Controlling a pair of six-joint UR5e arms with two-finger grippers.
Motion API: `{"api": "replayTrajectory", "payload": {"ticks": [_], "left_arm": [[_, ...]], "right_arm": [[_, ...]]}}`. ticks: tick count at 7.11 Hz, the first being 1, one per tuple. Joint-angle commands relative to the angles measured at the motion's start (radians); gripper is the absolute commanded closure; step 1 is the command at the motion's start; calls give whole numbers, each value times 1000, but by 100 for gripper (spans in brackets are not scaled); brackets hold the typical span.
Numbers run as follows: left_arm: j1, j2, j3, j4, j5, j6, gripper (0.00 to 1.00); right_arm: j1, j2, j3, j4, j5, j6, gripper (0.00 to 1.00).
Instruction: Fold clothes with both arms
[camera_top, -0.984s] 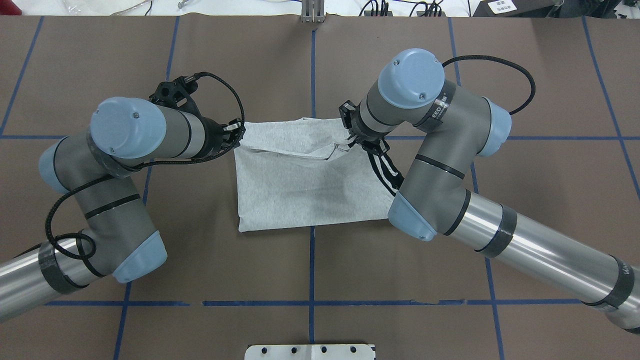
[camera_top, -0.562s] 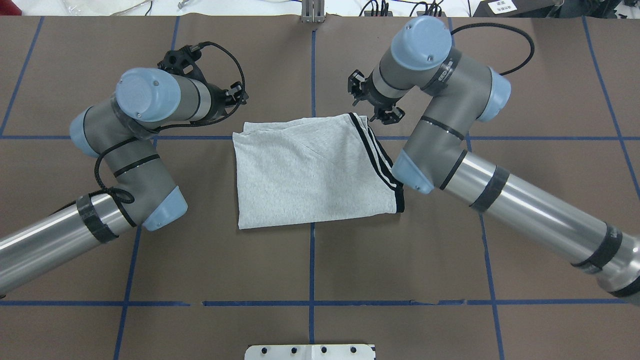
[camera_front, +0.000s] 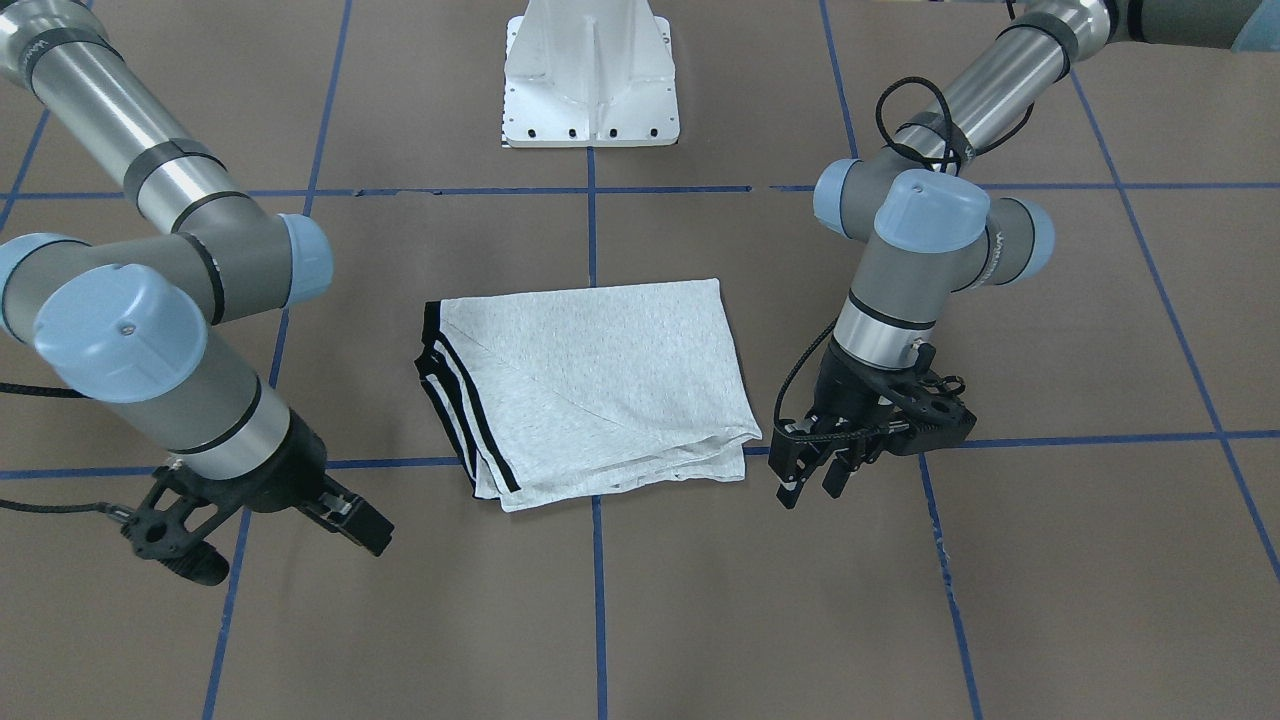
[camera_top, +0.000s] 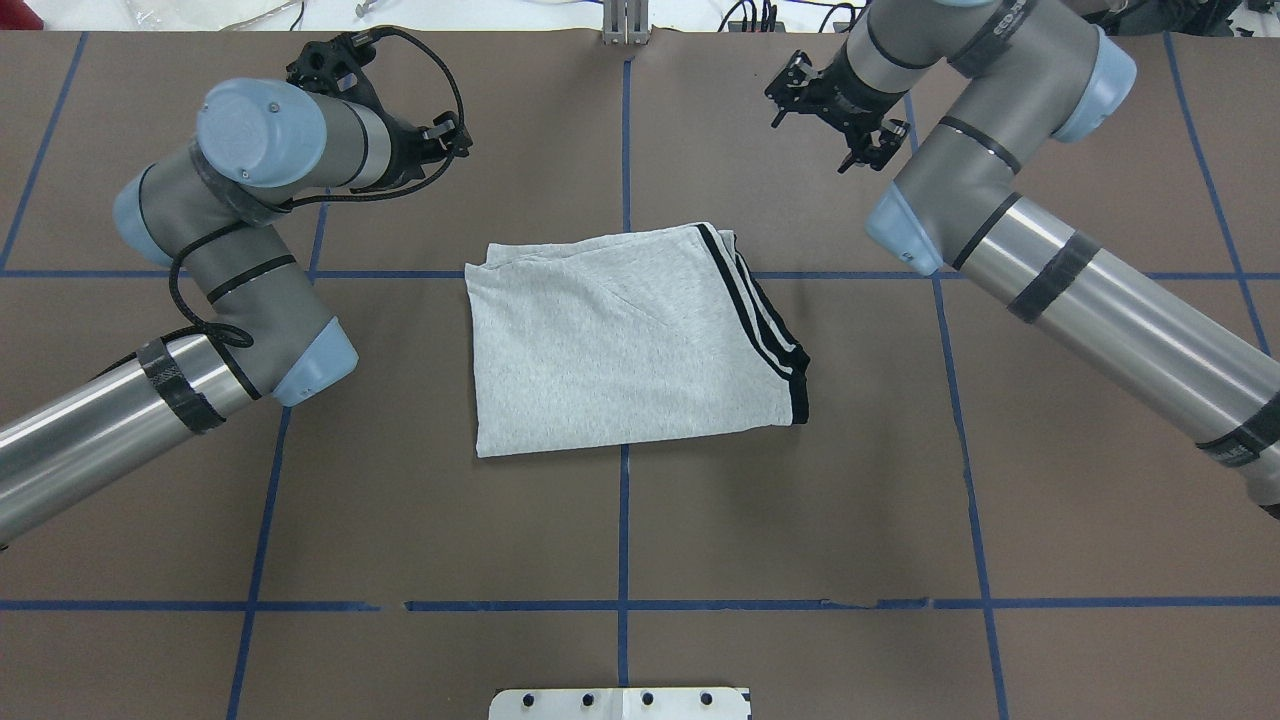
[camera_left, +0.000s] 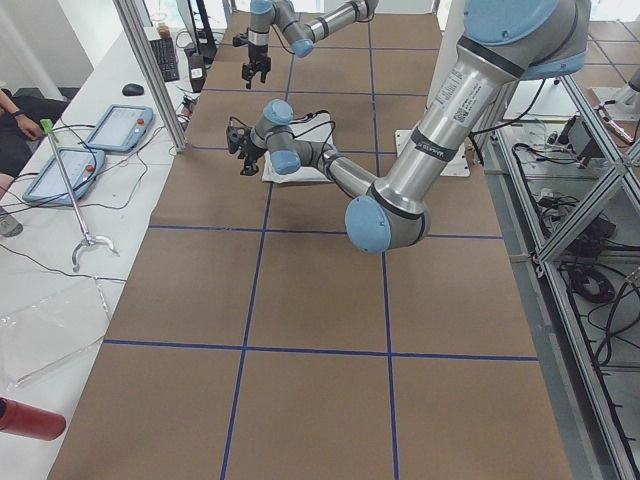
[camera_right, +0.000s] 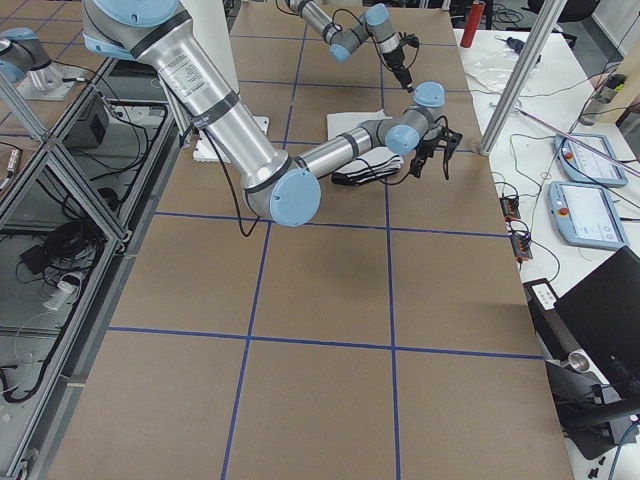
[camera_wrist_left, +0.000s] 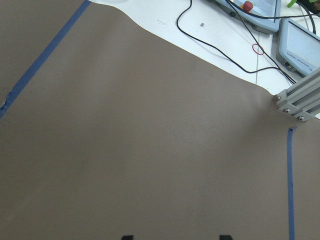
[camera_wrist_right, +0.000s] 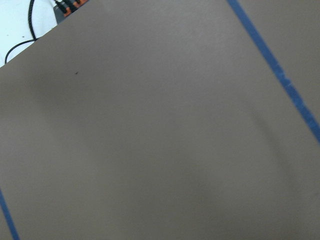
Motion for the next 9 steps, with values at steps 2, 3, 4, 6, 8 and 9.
{"api": "replayTrajectory", "payload": {"ticks": [2,3,4,6,8,9], "left_arm": [[-156,310,-240,7,-275,548,35],[-255,406,-256,7,-357,763,35],[-350,471,-259,17,-429,947,35],[-507,496,-268,240,-562,1160,34],[-601,492,-234,347,-532,1409,33],[-676,490,-224,350,-525,1473,25]], "right_arm": [[198,-294,138,-16,110,-478,0],[285,-352,143,-42,171,-656,0],[347,-408,164,-86,190,-797,0],[432,-563,294,-250,190,-1067,0],[459,-594,385,-434,181,-1180,0],[475,-605,405,-453,180,-1196,0]]}}
